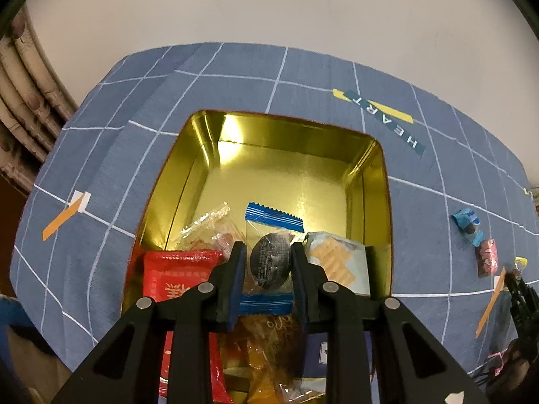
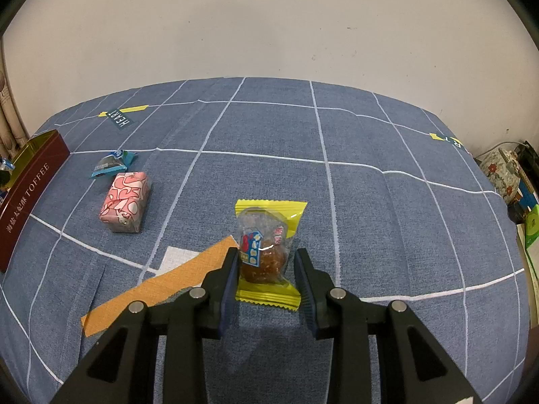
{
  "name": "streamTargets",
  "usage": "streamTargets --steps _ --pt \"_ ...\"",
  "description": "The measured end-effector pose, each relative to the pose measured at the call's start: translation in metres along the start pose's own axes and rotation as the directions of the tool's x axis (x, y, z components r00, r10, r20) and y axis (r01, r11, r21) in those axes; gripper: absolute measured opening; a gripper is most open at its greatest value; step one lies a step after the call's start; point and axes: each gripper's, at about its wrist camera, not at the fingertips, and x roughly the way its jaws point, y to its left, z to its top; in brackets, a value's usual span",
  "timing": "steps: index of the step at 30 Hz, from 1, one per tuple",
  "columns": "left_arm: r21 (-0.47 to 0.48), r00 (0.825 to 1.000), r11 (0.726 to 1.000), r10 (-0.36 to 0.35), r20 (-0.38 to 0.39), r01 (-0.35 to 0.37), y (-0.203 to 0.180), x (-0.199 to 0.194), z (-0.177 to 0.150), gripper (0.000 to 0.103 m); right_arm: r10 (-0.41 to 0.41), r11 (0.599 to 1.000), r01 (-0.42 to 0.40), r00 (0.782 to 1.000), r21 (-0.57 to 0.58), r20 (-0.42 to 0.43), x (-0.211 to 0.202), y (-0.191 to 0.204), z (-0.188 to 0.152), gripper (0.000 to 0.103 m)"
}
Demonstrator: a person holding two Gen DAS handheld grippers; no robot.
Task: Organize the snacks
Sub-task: 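Carry the blue-ended snack bag over the tin with the left tool, then lower the snack bag into the tin and open the left tool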
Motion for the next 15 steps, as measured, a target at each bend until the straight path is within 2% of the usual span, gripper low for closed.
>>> streamTargets --steps 10,15 --pt "0.001 1.0 1.0 0.0 -0.014 0.0 -0.003 0.0011 -0.0028 0.026 0.0 1.0 0.0 1.0 0.0 0.0 -0.0001 0.0005 0.0 0.034" --pt "0.013 1.0 1.0 0.008 -0.006 -0.008 -0.0064 -0.0023 -0.0044 0.032 0.0 1.0 0.0 1.0 -0.001 0.0 -0.0002 0.0 0.0 0.034"
